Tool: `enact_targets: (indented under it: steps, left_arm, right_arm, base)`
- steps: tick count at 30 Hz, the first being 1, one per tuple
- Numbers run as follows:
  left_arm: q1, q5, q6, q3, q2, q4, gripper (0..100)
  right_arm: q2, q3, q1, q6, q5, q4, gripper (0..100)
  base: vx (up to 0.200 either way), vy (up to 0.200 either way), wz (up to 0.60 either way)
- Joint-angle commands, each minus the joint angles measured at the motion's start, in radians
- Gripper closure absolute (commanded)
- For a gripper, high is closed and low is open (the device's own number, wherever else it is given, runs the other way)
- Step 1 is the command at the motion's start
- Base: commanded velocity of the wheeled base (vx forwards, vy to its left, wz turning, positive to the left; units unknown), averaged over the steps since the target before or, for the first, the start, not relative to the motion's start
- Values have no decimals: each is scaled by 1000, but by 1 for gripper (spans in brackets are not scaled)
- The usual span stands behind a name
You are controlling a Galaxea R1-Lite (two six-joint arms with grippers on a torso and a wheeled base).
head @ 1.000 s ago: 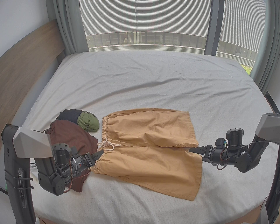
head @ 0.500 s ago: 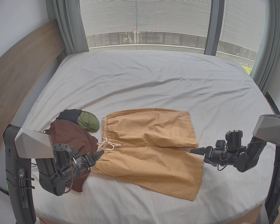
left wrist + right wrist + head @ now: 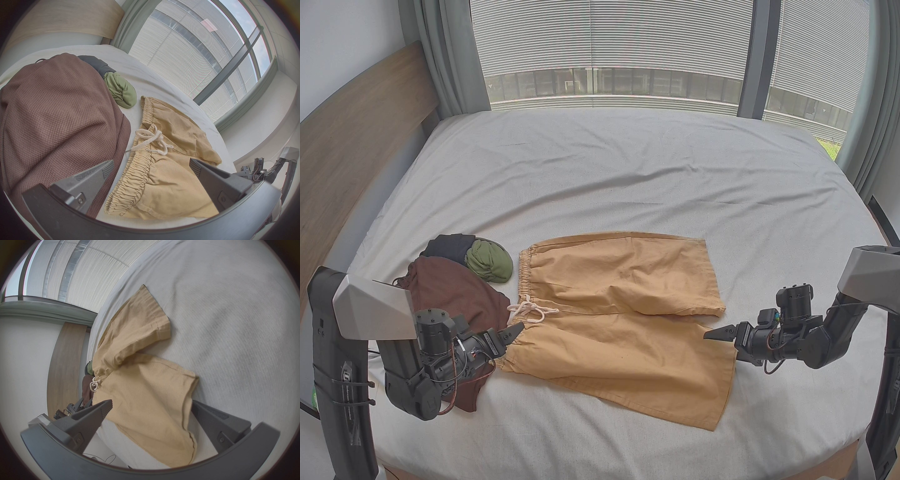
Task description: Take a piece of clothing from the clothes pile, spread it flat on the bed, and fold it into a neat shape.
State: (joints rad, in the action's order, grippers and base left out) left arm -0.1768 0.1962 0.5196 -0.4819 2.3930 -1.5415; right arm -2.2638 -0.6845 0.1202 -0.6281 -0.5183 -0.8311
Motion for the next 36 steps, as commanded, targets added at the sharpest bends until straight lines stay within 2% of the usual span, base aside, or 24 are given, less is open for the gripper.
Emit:
enact_targets:
  steps: [1,5,11,16,17,36]
  left_arm:
    - [-1,0,0,0,3,0,0]
    - [-1,0,0,0,3,0,0]
    - [-1,0,0,0,2,0,0]
    - [-1,-1,0,0,2,0,0]
    - [-1,0,0,-1,2,0,0]
    - [-3,0,0,2,3,1,0]
  right_arm:
    - [-29,-37,12,-5,37,-3,0]
    - [-75,-70,16,-10,100,-10,0]
    - [-77,-90,10,-53,104,-26,0]
    - [-77,-86,7,-56,104,-54,0]
    - [-77,-89,7,-58,104,-54,100]
    - [-88,-121,-14,-64,138,-135,100]
  base:
    - [0,0,0]
    - [0,0,0]
    - [0,0,0]
    - [0,0,0]
    - [0,0,0]
    - [0,0,0]
